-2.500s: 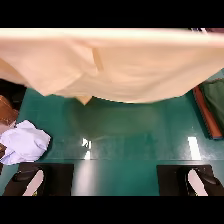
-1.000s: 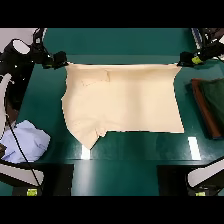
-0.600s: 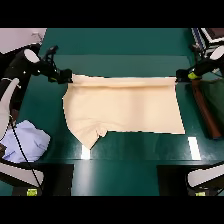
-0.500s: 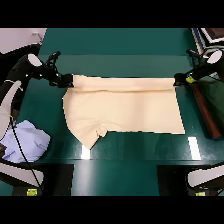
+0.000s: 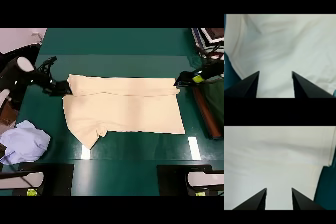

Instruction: Fold the shirts.

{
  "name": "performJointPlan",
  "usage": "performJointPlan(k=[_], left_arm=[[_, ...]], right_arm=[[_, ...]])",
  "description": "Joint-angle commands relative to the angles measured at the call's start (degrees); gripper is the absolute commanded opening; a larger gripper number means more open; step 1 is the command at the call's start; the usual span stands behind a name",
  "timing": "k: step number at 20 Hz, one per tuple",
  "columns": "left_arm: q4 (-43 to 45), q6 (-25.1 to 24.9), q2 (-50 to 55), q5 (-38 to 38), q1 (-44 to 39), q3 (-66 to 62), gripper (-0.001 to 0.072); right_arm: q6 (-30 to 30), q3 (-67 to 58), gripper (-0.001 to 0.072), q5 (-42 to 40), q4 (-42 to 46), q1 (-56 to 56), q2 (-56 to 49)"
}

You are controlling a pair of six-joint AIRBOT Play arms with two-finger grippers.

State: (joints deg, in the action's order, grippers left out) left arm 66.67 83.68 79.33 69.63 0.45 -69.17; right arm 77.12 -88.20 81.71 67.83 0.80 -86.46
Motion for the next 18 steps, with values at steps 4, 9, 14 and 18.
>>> performJointPlan(k=[4,9,14,18], left_arm=[[-2.3,4.5,-21.3,0.6,0.0,29.7,0.0478],[-10.2,4.3,-25.5,-2.8,-0.1,42.1,0.0478],[-17.6,1.2,-25.4,-12.4,-0.1,45.0,0.0478],[-17.9,1.4,-25.4,-15.1,-0.1,45.0,0.0478]], right_arm=[[-0.7,0.1,0.0372,4.5,-0.8,2.1,13.8],[-0.7,0.1,0.0372,3.6,-0.9,2.1,16.9],[-0.7,0.1,0.0372,3.4,-0.9,2.1,16.8],[-0.6,0.1,0.0372,3.3,-0.9,2.1,16.8]])
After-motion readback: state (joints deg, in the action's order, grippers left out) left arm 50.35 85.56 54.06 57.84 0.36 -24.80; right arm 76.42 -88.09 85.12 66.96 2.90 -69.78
